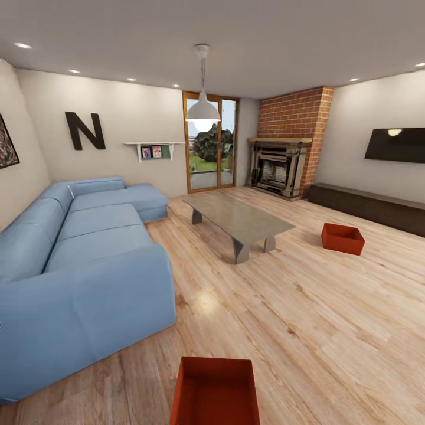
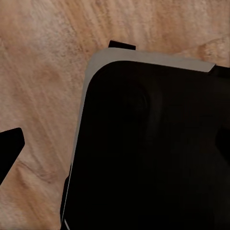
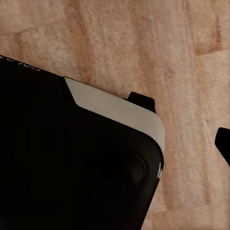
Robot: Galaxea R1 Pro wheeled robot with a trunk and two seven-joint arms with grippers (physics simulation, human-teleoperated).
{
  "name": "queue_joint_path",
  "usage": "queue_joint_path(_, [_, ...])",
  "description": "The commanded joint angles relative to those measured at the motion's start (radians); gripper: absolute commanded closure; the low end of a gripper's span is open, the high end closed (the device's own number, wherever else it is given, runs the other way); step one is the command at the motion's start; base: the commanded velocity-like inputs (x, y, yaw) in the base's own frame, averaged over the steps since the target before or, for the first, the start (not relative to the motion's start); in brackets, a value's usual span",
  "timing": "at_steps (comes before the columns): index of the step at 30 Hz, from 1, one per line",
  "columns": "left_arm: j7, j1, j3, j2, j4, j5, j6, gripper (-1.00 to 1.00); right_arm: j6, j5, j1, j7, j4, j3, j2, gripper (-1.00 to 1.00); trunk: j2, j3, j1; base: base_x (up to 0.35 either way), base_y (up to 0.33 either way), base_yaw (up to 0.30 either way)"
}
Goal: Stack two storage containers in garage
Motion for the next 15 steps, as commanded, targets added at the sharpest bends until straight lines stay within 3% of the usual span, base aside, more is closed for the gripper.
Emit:
queue_joint_path(1, [0.001, -0.001, 0.000, 0.000, 0.000, 0.004, -0.002, -1.00, -0.005, -0.011, -0.001, 0.004, 0.003, 0.007, 0.000, -1.00, -0.001, -0.001, 0.000, 0.000, 0.000, 0.044])
queue_joint_path(5, [0.001, 0.000, 0.000, -0.001, 0.000, 0.005, -0.002, -1.00, -0.005, -0.011, -0.001, 0.004, 0.003, 0.007, 0.000, -1.00, -0.001, -0.001, 0.000, 0.050, 0.000, 0.015])
queue_joint_path(11, [0.001, 0.000, 0.000, -0.001, 0.000, 0.005, -0.002, -1.00, -0.005, -0.011, -0.001, 0.004, 0.003, 0.007, 0.000, -1.00, -0.001, -0.001, 0.000, 0.253, 0.000, 0.002])
queue_joint_path(15, [0.001, 0.000, 0.000, -0.002, 0.000, 0.004, -0.004, -1.00, -0.005, -0.011, -0.001, 0.004, 0.003, 0.007, 0.000, -1.00, -0.001, -0.001, 0.000, 0.088, 0.000, 0.000])
